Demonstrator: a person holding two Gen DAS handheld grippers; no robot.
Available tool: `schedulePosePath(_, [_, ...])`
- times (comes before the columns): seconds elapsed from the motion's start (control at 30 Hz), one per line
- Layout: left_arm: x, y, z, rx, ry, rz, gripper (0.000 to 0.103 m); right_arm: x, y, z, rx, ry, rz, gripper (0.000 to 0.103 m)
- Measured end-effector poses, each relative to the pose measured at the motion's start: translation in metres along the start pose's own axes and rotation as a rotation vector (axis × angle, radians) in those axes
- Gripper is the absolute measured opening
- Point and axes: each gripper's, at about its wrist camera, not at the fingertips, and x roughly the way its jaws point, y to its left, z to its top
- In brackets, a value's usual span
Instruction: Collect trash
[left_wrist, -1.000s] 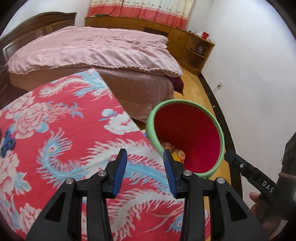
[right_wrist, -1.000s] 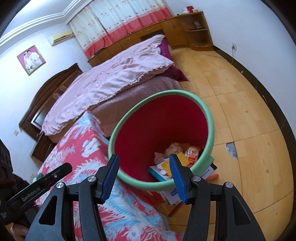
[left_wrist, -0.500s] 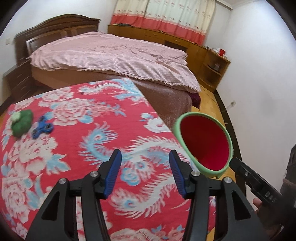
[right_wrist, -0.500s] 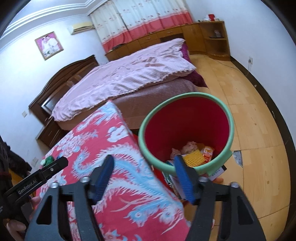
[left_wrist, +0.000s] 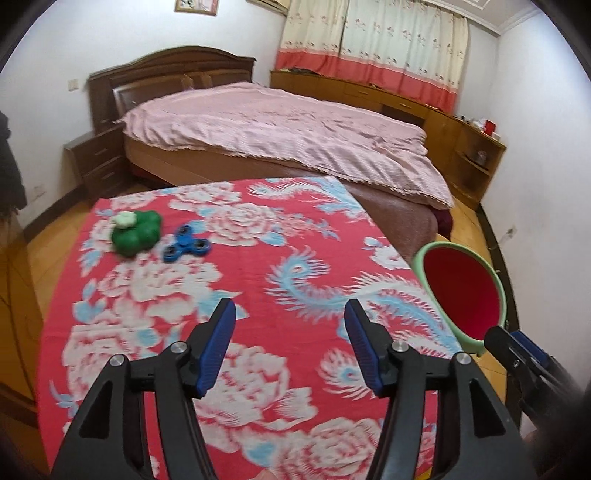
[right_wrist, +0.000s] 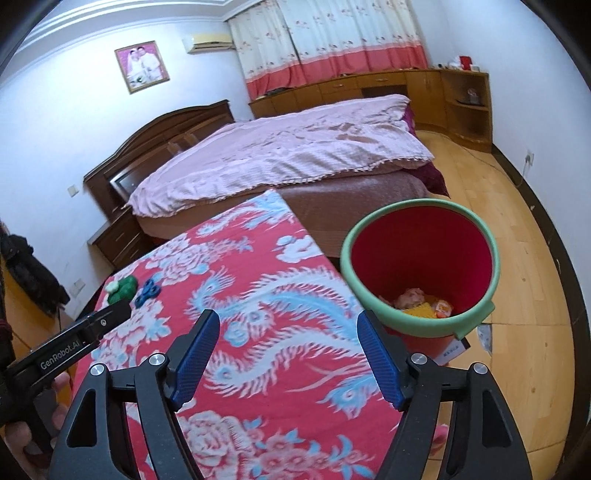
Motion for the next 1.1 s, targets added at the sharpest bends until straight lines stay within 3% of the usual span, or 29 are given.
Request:
schedulePosePath(0.33, [-0.021, 0.018, -0.016, -0.025, -0.024, 0.054, 0.061, -0.012, 0.027, -0.015, -0.063, -0.023, -0.027, 0.079])
schedulePosePath(1.1, [-0.031, 0.022, -0.020, -0.037, -0.044, 0.062, 0.061, -0.021, 0.033, -0.017, -0.075, -0.027, -0.019, 0.079])
